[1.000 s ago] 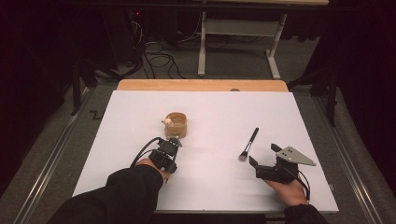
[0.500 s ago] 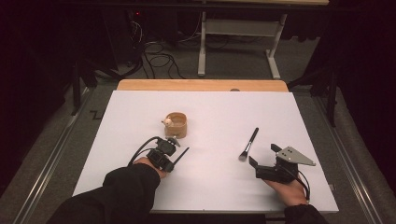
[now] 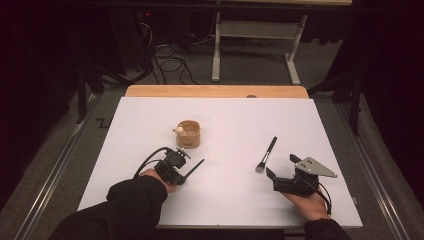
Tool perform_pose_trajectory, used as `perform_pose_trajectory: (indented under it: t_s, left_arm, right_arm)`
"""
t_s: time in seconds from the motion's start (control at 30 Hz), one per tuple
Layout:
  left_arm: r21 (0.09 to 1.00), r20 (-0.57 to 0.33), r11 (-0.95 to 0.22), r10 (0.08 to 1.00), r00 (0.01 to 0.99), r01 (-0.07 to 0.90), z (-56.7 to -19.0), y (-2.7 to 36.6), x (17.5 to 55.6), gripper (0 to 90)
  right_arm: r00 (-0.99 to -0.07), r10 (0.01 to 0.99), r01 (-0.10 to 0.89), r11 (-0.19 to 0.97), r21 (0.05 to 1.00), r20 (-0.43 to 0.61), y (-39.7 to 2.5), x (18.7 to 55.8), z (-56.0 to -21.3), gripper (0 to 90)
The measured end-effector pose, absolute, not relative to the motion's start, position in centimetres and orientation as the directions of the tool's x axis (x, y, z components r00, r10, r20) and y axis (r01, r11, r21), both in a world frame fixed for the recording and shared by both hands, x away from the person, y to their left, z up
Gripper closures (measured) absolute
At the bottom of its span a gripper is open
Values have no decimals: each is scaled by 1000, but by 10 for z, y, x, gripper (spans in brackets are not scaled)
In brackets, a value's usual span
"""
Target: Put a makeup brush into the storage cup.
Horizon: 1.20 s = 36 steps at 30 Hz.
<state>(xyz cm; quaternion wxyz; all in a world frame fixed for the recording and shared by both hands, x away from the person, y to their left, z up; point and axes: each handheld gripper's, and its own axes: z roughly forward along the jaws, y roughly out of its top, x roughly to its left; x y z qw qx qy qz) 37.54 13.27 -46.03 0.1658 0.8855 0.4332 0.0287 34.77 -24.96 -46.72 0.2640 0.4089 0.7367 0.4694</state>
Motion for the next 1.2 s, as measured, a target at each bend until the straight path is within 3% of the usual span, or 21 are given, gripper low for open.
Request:
perform_pose_trajectory:
  t_s: [0.83,1.2]
  left_arm:
    - [350,-97,-591,749,655,727,-457,134,373,829]
    - [386,-104,-586,740,665,713,-438,143,368,829]
  right_arm:
    - [-523,853,359,226,905,-6,-249,348,-469,40]
    - [-521,854,353,226,908,-11,-249,347,-468,50]
